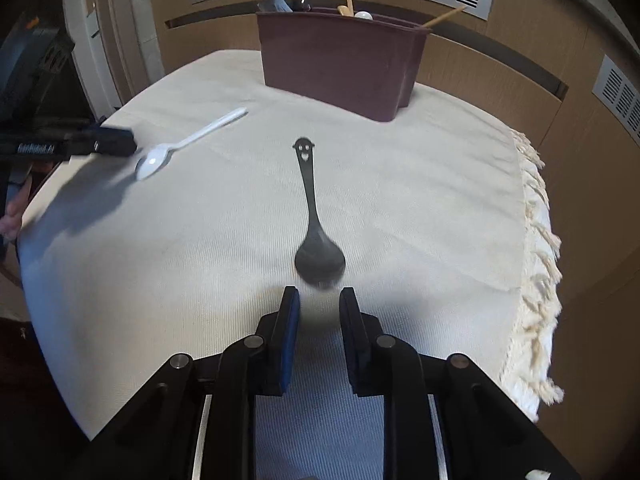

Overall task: Organize utensils
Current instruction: 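Grasp the dark smiley-face spoon by its handle with the right tool, then grasp the white plastic spoon by its handle with the left tool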

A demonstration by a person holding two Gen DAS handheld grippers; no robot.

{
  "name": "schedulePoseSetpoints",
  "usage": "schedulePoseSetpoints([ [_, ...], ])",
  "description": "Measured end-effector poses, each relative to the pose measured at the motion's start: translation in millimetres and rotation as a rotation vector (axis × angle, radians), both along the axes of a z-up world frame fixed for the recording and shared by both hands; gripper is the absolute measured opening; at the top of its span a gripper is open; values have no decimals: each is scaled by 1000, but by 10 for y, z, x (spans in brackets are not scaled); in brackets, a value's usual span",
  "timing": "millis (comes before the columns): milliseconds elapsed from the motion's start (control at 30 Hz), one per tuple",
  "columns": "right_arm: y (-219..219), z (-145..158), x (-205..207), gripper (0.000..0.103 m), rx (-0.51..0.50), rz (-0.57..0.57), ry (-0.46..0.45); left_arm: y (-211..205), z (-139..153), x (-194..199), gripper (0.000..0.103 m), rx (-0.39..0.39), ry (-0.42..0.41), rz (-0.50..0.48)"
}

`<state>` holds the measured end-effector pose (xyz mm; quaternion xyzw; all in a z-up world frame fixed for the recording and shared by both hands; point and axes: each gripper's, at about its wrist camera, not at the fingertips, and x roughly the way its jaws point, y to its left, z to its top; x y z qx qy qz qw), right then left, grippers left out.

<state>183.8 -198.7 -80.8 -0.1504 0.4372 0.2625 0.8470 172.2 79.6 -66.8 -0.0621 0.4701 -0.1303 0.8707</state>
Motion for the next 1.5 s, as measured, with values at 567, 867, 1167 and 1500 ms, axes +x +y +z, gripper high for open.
schedulePoseSetpoints([
  [567,270,0,499,27,30,48,33,-262,-62,232,43,53,-6,-42],
  [867,424,215,641,26,50,84,-1,-439,-125,833,28,82,36,-53],
  [1167,545,139,761,26,2,142,56,-387,-139,860,10,80,28,-20],
  [1500,36,122,383,26,70,99,95,-243,-17,616,10,19,-22,7],
])
